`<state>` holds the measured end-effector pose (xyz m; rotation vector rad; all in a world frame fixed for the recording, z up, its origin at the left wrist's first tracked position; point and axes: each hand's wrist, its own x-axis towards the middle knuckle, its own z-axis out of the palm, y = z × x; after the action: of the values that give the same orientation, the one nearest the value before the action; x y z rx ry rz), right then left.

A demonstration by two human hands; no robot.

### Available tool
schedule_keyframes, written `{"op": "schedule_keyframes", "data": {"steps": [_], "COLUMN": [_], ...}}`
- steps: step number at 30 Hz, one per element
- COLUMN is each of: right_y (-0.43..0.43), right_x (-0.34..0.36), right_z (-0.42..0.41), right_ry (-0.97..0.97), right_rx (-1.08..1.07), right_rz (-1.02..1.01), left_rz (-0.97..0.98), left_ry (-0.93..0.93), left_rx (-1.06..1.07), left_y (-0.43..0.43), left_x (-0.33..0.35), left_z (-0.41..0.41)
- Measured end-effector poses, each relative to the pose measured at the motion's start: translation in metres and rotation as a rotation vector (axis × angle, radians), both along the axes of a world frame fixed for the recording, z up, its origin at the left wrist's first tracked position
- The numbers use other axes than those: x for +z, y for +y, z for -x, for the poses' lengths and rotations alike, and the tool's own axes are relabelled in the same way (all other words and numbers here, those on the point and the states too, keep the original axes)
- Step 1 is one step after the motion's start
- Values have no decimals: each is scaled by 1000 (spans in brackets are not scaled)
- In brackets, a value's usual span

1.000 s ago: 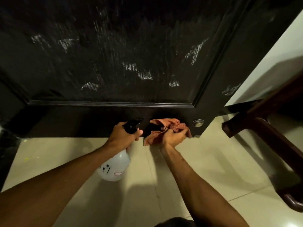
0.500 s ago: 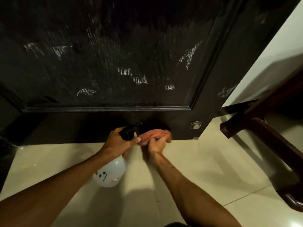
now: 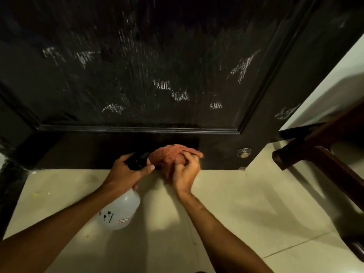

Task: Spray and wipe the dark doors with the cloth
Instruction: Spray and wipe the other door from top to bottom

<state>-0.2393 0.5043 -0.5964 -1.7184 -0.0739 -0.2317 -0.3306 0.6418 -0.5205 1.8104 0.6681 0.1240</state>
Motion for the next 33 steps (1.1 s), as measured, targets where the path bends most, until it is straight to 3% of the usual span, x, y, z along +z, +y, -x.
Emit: {"op": "schedule_keyframes", "data": {"steps": [3,5,7,10,12,14,15,18,21,23,26,29,33], "right_y": [-34,-42,-29,-12,-28,-54,-68,-111,-143,-162,-164,-149,-130], "right_x": [23,31,24,-12,-9,15,24,29,9,5,35,35,5], "right_z": [-46,-65,-50,-28,-43,-66,-75,-85,-93,-111,-115,-88,-59], "right_ry": [81,158,153,477,731,798,724,576,637,515,112,-259,-341], "right_rx": [-520,-679,-580,-400,-402,-489,-552,-716,-615,-561,-504,-397,29], "right_rz": [-316,-394,-305,-230,-379,-651,-767,-640,-637,-599,-343,93,377], "left_rz": [49,61,55,44,29,38,53,77,86,82,84,56,46], "left_ry": [-39,-42,-39,-26,-36,-62,-79,-92,-92,-100,-147,-154,-135], "left_rx": [-40,-52,-61,-95,-151,-210,-235,-314,-396,-437,-417,-366,-335], "left_y": [-10,-20,-27,-43,-60,-77,-84,-105,-129,-142,-143,-143,-144], "left_x": [9,8,6,8,14,18,18,13,15,22,29,22,20], "left_z": [-13,-14,-11,-15,-26,-38,-43,-54,-62,-70,-83,-84,-82]}}
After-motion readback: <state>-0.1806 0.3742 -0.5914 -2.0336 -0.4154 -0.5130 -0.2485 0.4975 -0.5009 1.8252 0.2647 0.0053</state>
